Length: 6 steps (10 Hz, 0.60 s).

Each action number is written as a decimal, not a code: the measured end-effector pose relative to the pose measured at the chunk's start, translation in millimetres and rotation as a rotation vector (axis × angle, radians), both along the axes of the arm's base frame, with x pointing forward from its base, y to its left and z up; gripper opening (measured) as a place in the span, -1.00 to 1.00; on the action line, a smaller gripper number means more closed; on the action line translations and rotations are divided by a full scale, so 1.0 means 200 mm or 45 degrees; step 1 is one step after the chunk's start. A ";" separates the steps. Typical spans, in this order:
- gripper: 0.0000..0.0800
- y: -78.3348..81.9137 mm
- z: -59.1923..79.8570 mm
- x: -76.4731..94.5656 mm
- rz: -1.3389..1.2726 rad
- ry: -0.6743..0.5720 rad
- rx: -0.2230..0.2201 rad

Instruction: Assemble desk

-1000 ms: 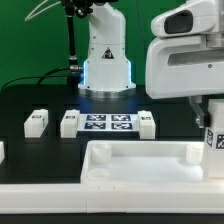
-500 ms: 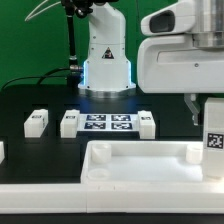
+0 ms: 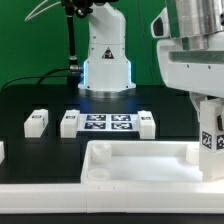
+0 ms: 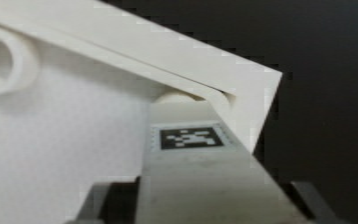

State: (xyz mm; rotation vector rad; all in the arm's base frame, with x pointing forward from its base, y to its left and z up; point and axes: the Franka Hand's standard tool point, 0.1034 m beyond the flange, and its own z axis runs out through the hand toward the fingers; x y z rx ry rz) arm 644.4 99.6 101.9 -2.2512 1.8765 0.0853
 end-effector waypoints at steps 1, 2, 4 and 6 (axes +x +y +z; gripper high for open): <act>-0.26 0.00 0.00 0.00 0.022 -0.004 -0.002; -0.05 0.00 0.00 0.00 0.051 -0.008 -0.005; 0.52 0.02 0.01 -0.02 0.436 -0.008 -0.044; 0.60 0.02 0.01 0.00 0.867 -0.082 -0.055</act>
Offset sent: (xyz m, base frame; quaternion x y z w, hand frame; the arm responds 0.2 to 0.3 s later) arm 0.0073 0.0196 0.0116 -0.0963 -0.0329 -0.4641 0.8799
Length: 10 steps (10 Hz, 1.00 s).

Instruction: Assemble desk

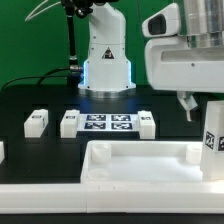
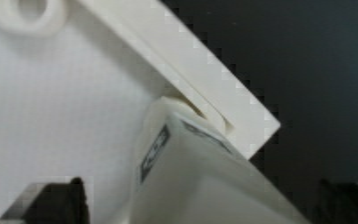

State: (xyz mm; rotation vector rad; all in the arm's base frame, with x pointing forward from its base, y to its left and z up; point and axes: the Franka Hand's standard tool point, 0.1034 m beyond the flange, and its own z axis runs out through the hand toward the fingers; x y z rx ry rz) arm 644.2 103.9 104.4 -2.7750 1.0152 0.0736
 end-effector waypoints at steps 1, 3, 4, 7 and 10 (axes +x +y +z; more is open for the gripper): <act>0.62 0.00 0.00 0.00 0.042 -0.009 -0.002; 0.62 -0.01 0.00 0.00 0.226 -0.044 -0.008; 0.62 -0.01 0.00 0.00 0.319 -0.062 -0.011; 0.62 0.00 0.02 0.03 0.792 -0.125 -0.095; -0.27 -0.01 0.02 0.03 0.721 -0.112 -0.099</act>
Offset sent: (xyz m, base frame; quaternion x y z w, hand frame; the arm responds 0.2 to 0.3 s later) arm 0.0000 0.0000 0.0000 0.0000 0.0000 -0.1938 0.9810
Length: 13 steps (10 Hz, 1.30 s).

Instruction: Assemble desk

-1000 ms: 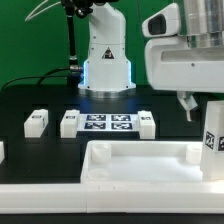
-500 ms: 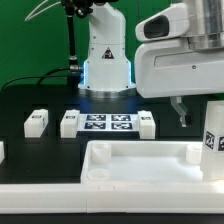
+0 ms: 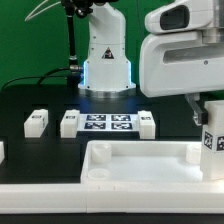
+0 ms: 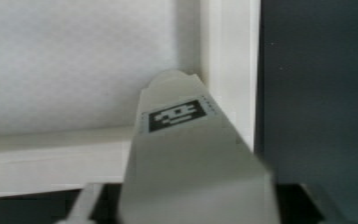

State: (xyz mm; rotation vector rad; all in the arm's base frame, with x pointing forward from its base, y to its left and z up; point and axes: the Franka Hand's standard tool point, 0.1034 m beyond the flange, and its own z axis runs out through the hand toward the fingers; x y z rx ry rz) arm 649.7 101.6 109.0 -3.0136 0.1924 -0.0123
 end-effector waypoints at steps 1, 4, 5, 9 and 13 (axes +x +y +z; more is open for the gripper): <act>-0.27 0.00 0.00 0.00 -0.107 0.013 0.002; -0.27 -0.01 0.00 0.00 -0.478 0.055 0.003; -0.27 -0.01 0.00 0.00 -0.727 0.082 0.005; -0.27 -0.02 -0.02 -0.01 -1.655 0.202 0.130; -0.27 0.02 -0.01 -0.01 -1.900 0.250 0.145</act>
Offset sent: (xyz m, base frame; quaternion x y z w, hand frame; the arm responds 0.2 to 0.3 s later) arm 0.0004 -0.0063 -0.0059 -0.0435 0.0251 0.2145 0.9754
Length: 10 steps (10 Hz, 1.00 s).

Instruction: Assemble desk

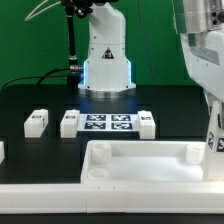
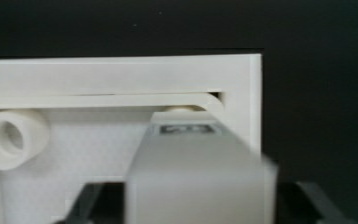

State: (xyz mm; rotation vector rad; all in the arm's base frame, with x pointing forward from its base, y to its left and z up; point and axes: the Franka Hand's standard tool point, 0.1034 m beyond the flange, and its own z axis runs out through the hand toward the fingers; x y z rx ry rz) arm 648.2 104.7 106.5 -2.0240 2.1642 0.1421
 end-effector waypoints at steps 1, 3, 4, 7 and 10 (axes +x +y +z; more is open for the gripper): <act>0.13 0.00 0.00 0.00 0.036 -0.006 -0.004; 0.44 0.01 0.00 0.00 0.571 -0.111 -0.041; 0.59 0.02 -0.01 -0.01 0.703 -0.132 -0.046; 0.62 0.01 -0.01 -0.01 0.970 -0.182 -0.064; 0.62 -0.02 0.00 0.00 1.670 -0.256 -0.172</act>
Offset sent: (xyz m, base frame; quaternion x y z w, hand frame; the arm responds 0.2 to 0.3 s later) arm -0.0095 0.0170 -0.0021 -0.0139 -0.0170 -0.3170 0.9482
